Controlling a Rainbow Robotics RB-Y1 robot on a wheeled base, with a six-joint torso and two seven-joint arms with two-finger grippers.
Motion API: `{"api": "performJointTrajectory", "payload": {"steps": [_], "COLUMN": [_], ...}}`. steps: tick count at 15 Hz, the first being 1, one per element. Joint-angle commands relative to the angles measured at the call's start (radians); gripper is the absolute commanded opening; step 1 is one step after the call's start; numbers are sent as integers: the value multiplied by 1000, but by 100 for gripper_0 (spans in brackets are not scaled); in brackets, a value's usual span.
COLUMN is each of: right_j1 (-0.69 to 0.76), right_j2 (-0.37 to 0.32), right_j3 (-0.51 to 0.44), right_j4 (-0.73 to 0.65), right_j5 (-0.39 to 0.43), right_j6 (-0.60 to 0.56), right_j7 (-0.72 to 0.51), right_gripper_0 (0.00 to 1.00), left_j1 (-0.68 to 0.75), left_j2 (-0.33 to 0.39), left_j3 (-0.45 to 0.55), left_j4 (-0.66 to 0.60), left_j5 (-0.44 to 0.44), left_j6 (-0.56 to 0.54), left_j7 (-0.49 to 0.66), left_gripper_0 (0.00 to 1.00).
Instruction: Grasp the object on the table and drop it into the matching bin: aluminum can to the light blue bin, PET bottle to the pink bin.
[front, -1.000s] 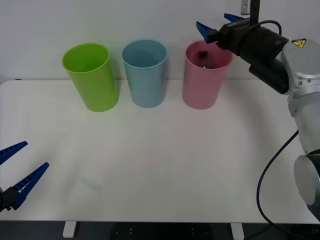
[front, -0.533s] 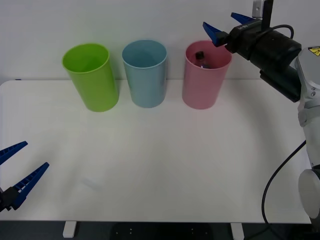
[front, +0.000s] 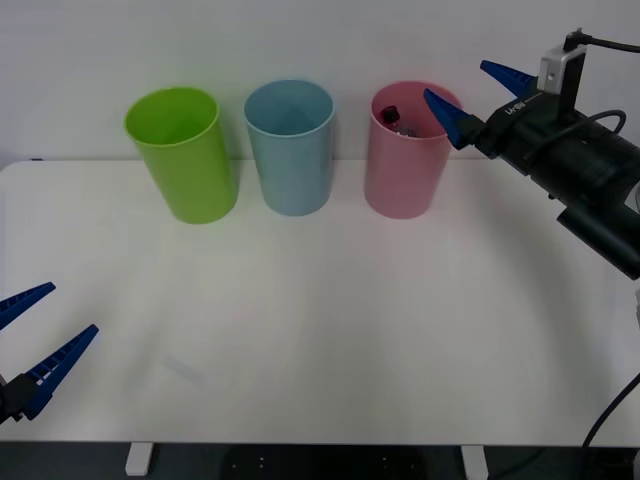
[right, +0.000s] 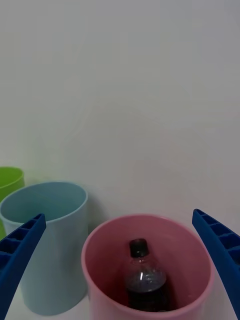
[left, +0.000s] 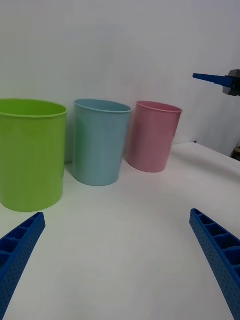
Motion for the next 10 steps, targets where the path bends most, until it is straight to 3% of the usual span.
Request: {"api": "performJointTrajectory", "payload": {"steps": [1,7,10], "right_j1": [110,280,343], "right_j2": [-21,-56,-75], "right_j3": [-3,-46,-70], "right_j4": [-88,-138,-138], "right_j5": [-49,-134,-170], "right_j6": [-24,-108,-182], "right_j7": [26,243,278], "right_gripper_0": [100,100,100], "left_j1": [0,0,0], "left_j2": [0,0,0], "left_j3": [0,0,0], "left_j4": [0,0,0], "left_j5": [0,0,0], "left_j6": [0,0,0], "left_j7": [0,0,0], "left_gripper_0": [100,100,100]}}
